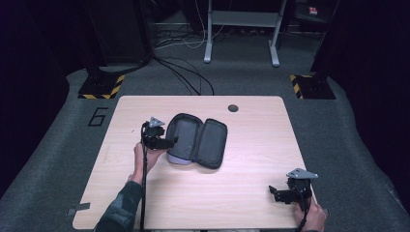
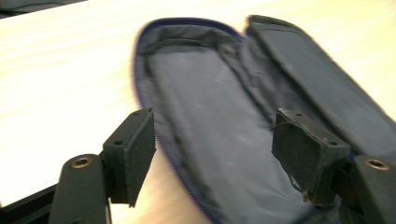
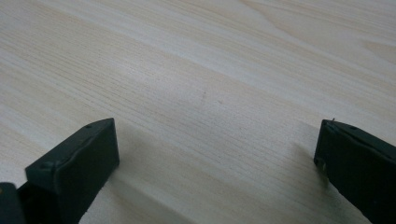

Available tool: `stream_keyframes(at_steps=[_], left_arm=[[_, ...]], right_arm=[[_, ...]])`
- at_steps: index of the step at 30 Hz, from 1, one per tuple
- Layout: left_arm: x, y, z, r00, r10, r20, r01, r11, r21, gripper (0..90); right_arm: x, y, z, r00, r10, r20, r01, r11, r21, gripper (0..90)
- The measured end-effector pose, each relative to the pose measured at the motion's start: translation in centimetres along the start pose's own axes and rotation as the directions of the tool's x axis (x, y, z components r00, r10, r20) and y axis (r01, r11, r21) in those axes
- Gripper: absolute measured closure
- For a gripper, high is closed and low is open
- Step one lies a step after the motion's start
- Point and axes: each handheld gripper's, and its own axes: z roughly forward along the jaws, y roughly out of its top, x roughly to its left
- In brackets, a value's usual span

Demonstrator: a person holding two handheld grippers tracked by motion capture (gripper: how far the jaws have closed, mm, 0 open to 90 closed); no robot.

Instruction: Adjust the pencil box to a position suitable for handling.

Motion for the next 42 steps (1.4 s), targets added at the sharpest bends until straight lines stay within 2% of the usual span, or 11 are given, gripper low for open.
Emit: stream_keyframes(at_steps=[3,6,13,16,19,24,31,34,36,38,42], left_arm=[[1.1,0.0,0.6,0.9996,0.002,-0.03,-0.001,0.9989,0.047,37.4],[1.6,-0.3,1.4,0.9989,-0.007,-0.045,0.011,0.9962,0.087,47.4],[1.5,-1.5,2.3,0.9989,-0.024,-0.039,0.03,0.987,0.158,78.5],[1.4,-1.9,2.3,0.9986,-0.046,-0.028,0.05,0.9834,0.174,85.7],[1.0,-2.0,1.9,0.9981,-0.057,-0.022,0.06,0.9808,0.185,86.4],[0.0,-2.5,1.5,0.9994,-0.024,-0.025,0.029,0.9798,0.198,85.5],[-1.2,-3.4,0.5,0.9987,-0.041,0.029,0.035,0.9804,0.194,81.8],[-1.6,-3.7,0.2,0.9985,-0.038,0.04,0.03,0.9803,0.195,80.5],[-2.2,-4.1,0.0,0.9977,-0.022,0.065,0.009,0.9803,0.197,79.9],[-2.4,-4.2,-0.1,0.997,-0.031,0.072,0.016,0.9806,0.195,79.0],[-3.3,-5.0,-0.8,0.994,-0.02,0.107,0.0,0.982,0.189,75.5]], right_arm=[[0.0,0.0,0.0,1.0,0.003,0.0,-0.003,1.0,0.0,0.0],[0.0,0.0,0.0,1.0,0.003,0.0,-0.003,1.0,0.0,0.0],[0.0,0.0,0.0,1.0,0.003,0.0,-0.003,1.0,0.001,0.0],[0.0,0.0,0.0,1.0,0.003,0.0,-0.003,1.0,0.001,0.0],[0.0,0.0,0.0,1.0,0.003,0.0,-0.003,1.0,0.001,0.0],[0.0,0.0,0.0,1.0,0.002,0.0,-0.002,1.0,0.001,0.0],[0.0,0.0,0.0,1.0,0.003,0.0,-0.003,1.0,0.0,0.0],[0.0,0.0,0.0,1.0,0.001,0.0,-0.001,1.0,0.0,0.0],[0.0,0.0,0.0,1.0,0.003,0.0,-0.003,1.0,0.001,0.0],[0.0,0.0,0.0,1.0,0.003,0.0,-0.003,1.0,0.001,0.0],[0.0,0.0,0.0,1.0,0.001,0.0,-0.001,1.0,0.0,0.0]])
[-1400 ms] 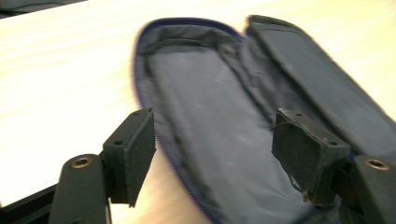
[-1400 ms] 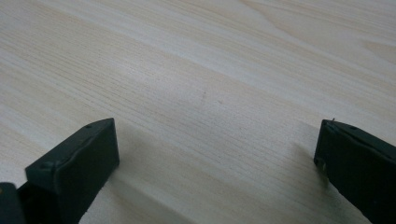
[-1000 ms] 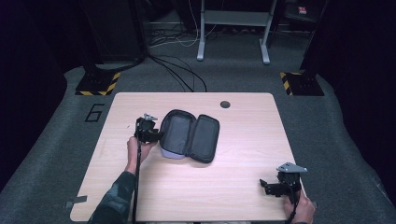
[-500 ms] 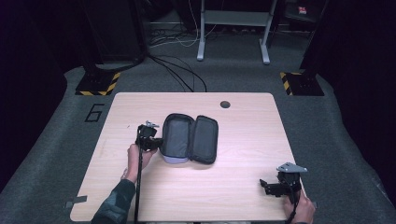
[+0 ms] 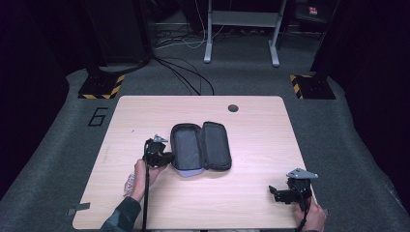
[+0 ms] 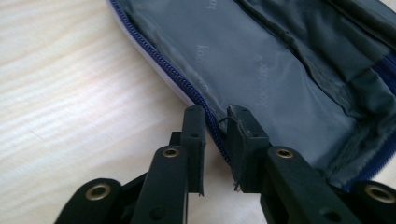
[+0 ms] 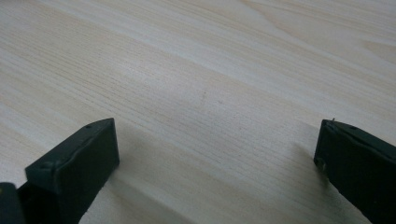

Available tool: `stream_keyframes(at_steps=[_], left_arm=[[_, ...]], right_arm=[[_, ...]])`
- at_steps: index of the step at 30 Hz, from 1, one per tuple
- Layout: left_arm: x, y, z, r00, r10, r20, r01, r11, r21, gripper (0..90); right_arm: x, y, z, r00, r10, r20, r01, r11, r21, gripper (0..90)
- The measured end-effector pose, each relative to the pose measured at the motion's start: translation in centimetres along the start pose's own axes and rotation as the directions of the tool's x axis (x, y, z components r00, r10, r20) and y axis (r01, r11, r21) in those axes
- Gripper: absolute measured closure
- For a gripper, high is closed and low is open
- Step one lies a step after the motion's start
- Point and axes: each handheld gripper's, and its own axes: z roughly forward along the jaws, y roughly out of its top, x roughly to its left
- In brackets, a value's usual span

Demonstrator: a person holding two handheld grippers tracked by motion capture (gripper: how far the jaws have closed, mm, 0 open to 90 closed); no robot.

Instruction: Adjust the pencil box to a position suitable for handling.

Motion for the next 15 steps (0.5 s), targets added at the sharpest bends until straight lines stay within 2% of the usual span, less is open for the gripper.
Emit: stream_keyframes(at_steps=[3,4,5,11,14,15], left_arm=[[-0.6,-0.6,-0.1,0.9998,0.013,0.018,-0.012,0.9999,-0.008,72.8],[-0.9,-0.8,-0.2,0.9996,-0.002,0.027,0.002,0.9999,-0.011,71.3],[-1.0,-0.9,-0.3,0.9992,0.011,0.04,-0.01,0.9999,-0.011,69.1],[-2.7,-1.8,-0.5,0.9961,0.023,0.085,-0.021,0.9995,-0.024,60.2],[-3.7,-2.2,-0.4,0.995,-0.007,0.1,0.012,0.9987,-0.049,57.4],[-3.9,-2.3,-0.4,0.9943,0.008,0.106,-0.002,0.9987,-0.052,56.0]], right_arm=[[0.0,0.0,0.0,1.0,0.0,0.0,0.0,1.0,0.0,0.0],[0.0,0.0,0.0,1.0,0.003,0.0,-0.003,1.0,0.001,0.0],[0.0,0.0,0.0,1.0,0.0,0.0,0.0,1.0,0.0,0.0],[0.1,0.1,0.1,1.0,0.002,0.002,-0.001,1.0,0.0,0.0],[0.2,0.1,0.0,0.9999,0.011,0.012,-0.011,1.0,0.008,0.0],[0.3,0.1,0.0,0.9995,0.024,0.022,-0.024,1.0,0.004,0.0]])
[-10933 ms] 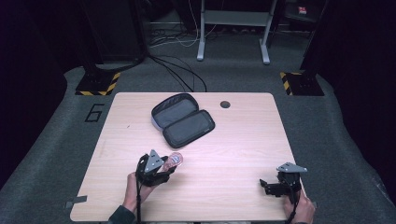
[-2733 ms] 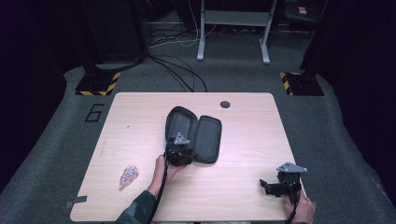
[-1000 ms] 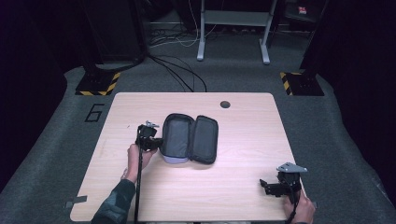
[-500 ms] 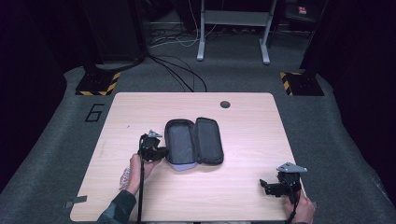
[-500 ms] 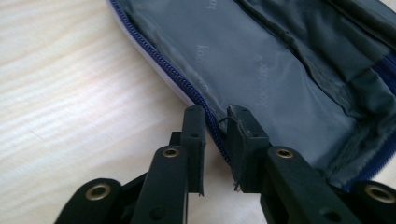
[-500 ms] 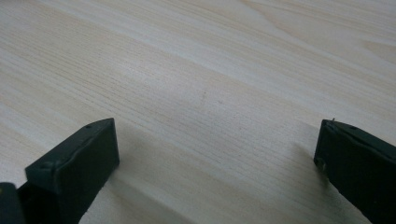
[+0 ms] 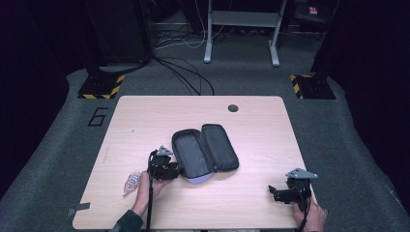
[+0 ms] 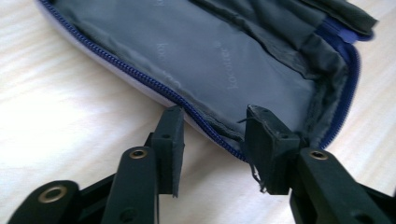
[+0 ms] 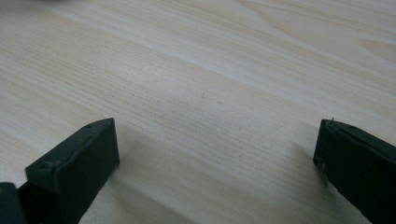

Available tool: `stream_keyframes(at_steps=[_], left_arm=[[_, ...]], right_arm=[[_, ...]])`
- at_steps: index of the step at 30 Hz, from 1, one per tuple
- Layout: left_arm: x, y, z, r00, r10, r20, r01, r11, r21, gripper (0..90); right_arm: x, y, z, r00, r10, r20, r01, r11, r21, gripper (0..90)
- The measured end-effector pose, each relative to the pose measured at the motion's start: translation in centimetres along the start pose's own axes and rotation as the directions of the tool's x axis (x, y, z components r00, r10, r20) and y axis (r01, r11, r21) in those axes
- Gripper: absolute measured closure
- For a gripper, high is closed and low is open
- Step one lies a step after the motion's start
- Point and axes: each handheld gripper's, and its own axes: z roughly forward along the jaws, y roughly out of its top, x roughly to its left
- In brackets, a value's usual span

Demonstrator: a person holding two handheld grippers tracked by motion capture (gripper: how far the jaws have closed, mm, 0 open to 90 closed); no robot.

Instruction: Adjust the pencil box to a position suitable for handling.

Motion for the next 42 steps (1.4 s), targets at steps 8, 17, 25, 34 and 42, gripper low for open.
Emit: stream_keyframes(at_steps=[8,17,25,34,42], left_arm=[[-1.6,-0.6,0.3,0.9991,-0.015,0.039,0.015,0.9999,-0.007,49.7],[-4.0,-0.6,1.2,0.9974,0.007,0.072,-0.006,0.9998,-0.019,45.4],[-3.8,-0.2,0.1,0.9972,0.011,0.074,-0.01,0.9999,-0.011,35.7],[0.4,2.2,-1.5,0.9992,0.004,-0.039,-0.006,0.9988,-0.049,29.0],[4.0,5.7,0.6,0.993,-0.007,-0.118,0.002,0.9992,-0.04,32.7]], right_arm=[[0.7,-0.2,-0.2,0.9969,0.053,0.059,-0.052,0.999,-0.007,0.0],[2.9,0.1,-0.4,0.9774,0.154,0.144,-0.16,0.987,0.028,0.8],[7.7,2.2,-0.6,0.9865,0.163,-0.019,-0.163,0.986,-0.017,2.7],[11.5,5.3,0.3,0.9868,0.138,-0.084,-0.142,0.989,-0.042,4.1],[13.5,7.1,1.4,0.9773,0.16,-0.139,-0.166,0.986,-0.032,5.2]])
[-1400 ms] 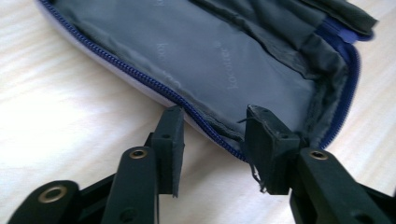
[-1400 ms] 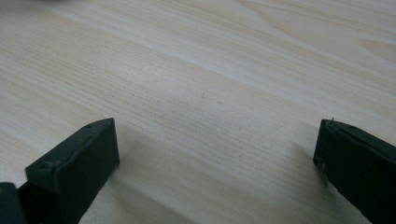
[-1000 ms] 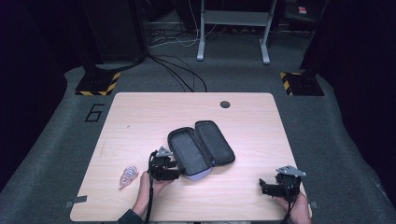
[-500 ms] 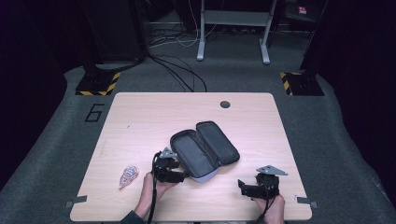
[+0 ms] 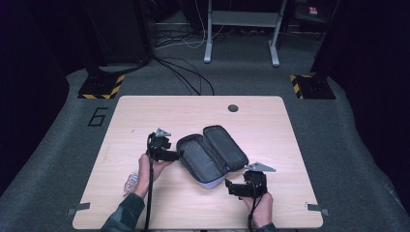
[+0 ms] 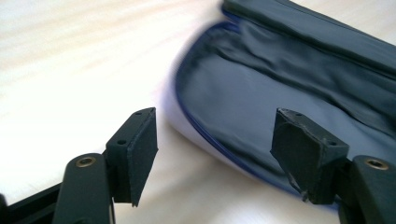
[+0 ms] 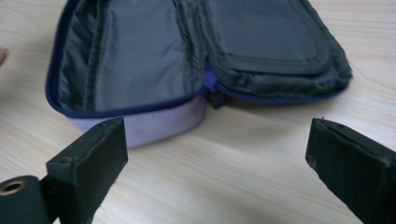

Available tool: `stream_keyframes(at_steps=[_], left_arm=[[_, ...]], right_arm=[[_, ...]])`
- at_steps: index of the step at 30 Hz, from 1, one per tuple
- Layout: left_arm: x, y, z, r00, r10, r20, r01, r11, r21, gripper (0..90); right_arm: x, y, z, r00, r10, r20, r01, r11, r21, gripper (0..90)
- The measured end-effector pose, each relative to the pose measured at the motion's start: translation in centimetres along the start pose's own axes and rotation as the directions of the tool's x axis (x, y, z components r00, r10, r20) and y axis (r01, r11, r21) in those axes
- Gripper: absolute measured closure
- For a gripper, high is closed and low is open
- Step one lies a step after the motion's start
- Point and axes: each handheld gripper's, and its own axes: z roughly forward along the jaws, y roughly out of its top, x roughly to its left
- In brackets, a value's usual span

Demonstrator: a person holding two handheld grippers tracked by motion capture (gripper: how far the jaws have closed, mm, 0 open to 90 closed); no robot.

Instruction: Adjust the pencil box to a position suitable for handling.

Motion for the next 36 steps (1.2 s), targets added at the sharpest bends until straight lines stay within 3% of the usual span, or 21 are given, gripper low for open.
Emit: stream_keyframes(at_steps=[5,7,9,13,17,23,27,29,32,36], left_arm=[[0.7,1.2,1.5,0.9998,-0.001,-0.02,0.001,0.9999,0.01,40.3],[0.9,1.3,2.0,0.9995,0.016,-0.029,-0.015,0.9995,0.027,44.0],[0.9,1.3,2.4,0.9996,0.01,-0.025,-0.009,0.9989,0.045,50.8],[0.7,0.8,2.7,0.9994,0.03,-0.018,-0.029,0.9975,0.064,69.9],[0.3,0.1,2.5,0.9977,0.061,-0.028,-0.058,0.9943,0.089,79.1],[-0.6,-1.2,1.6,0.9981,0.06,-0.017,-0.057,0.9921,0.112,81.4],[-1.4,-2.3,0.7,0.9983,0.058,-0.006,-0.058,0.994,0.093,81.3],[-1.6,-3.0,0.3,0.9983,0.057,0.006,-0.058,0.9945,0.087,81.2],[-2.0,-4.1,-0.1,0.9997,0.015,0.018,-0.016,0.9977,0.066,81.1],[-2.4,-5.2,-0.7,0.9993,-0.004,0.037,0.002,0.9982,0.059,80.3]], right_arm=[[0.9,1.1,0.9,0.9998,0.019,0.005,-0.019,1.0,-0.008,5.8],[1.0,1.5,1.3,0.9996,0.025,0.009,-0.025,1.0,-0.012,5.9],[1.1,1.7,1.9,0.9993,0.034,0.016,-0.034,0.999,-0.003,6.5],[1.2,1.9,2.8,0.9993,0.005,0.036,-0.006,1.0,0.023,12.3],[1.0,2.1,3.2,0.9967,-0.004,0.081,0.003,1.0,0.024,21.2],[-0.2,2.2,3.2,0.9906,-0.005,0.137,0.003,1.0,0.017,29.4],[-0.9,2.3,3.3,0.9846,-0.017,0.174,0.014,1.0,0.017,35.6],[-1.2,2.5,3.6,0.9831,-0.023,0.182,0.02,1.0,0.019,38.2],[-1.6,2.8,4.0,0.982,-0.032,0.186,0.029,0.999,0.019,40.3],[-2.3,3.6,4.6,0.9827,-0.063,0.174,0.059,0.998,0.027,42.1]])
